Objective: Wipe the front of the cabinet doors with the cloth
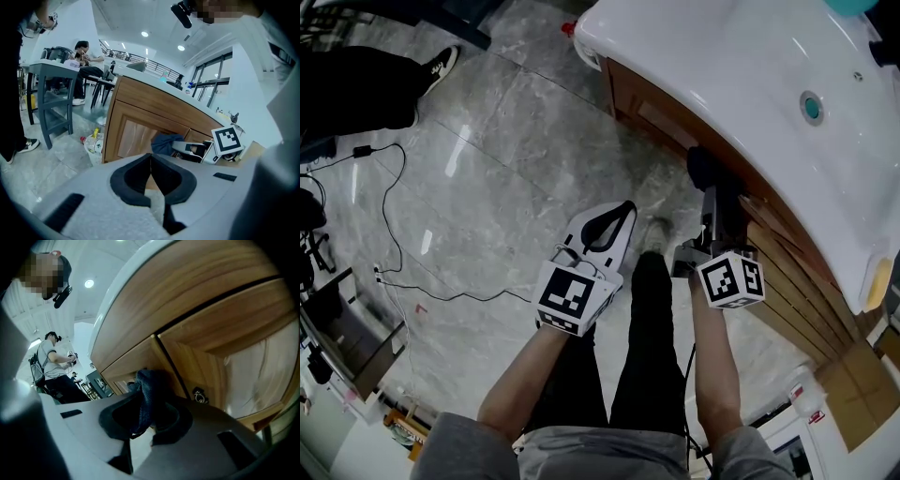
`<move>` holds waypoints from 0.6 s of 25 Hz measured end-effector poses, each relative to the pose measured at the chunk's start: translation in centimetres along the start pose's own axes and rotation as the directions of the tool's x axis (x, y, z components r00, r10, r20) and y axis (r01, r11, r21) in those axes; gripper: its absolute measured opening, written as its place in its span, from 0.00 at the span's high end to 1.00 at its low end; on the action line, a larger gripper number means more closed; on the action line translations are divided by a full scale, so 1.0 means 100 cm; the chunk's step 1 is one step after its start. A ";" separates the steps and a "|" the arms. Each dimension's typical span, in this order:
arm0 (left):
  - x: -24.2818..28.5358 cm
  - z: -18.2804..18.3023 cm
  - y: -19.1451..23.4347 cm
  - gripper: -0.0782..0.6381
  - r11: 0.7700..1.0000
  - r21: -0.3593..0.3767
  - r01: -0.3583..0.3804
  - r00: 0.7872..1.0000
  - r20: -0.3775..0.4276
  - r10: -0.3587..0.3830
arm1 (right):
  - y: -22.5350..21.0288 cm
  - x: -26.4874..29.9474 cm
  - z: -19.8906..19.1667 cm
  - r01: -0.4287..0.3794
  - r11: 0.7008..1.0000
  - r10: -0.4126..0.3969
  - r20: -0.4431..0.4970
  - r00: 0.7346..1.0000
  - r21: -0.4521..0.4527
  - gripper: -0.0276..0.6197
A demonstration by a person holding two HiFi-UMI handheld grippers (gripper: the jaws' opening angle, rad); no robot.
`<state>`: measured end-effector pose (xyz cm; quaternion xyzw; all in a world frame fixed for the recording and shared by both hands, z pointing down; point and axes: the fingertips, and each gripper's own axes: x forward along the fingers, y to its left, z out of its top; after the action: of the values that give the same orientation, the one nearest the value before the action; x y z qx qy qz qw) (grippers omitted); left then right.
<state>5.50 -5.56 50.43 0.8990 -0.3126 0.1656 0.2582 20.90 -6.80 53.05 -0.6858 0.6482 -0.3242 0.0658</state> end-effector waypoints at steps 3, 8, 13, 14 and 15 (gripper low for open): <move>0.002 -0.003 0.006 0.88 1.000 -0.005 -0.002 1.000 -0.003 0.002 | -0.004 0.007 -0.008 0.014 1.000 -0.014 -0.004 1.000 -0.003 0.87; 0.007 -0.010 0.014 0.88 1.000 -0.013 -0.001 1.000 -0.010 0.001 | -0.011 0.015 -0.019 0.034 0.999 -0.034 -0.013 0.999 0.004 0.87; 0.012 -0.015 0.019 0.88 1.000 -0.017 0.003 1.000 -0.019 -0.003 | -0.021 0.022 -0.033 0.059 0.998 -0.058 -0.035 0.998 0.015 0.87; 0.013 -0.016 0.020 0.88 1.000 -0.017 0.004 1.000 -0.020 -0.004 | -0.023 0.024 -0.037 0.066 0.998 -0.065 -0.041 0.997 0.020 0.87; 0.014 -0.017 0.021 0.88 1.000 -0.017 0.005 1.000 -0.022 -0.005 | -0.026 0.025 -0.040 0.074 0.997 -0.073 -0.046 0.996 0.026 0.87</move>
<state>4.95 -6.68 53.17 0.8957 -0.3090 0.1721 0.2697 20.86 -7.41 58.47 -0.7006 0.6194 -0.3510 0.0487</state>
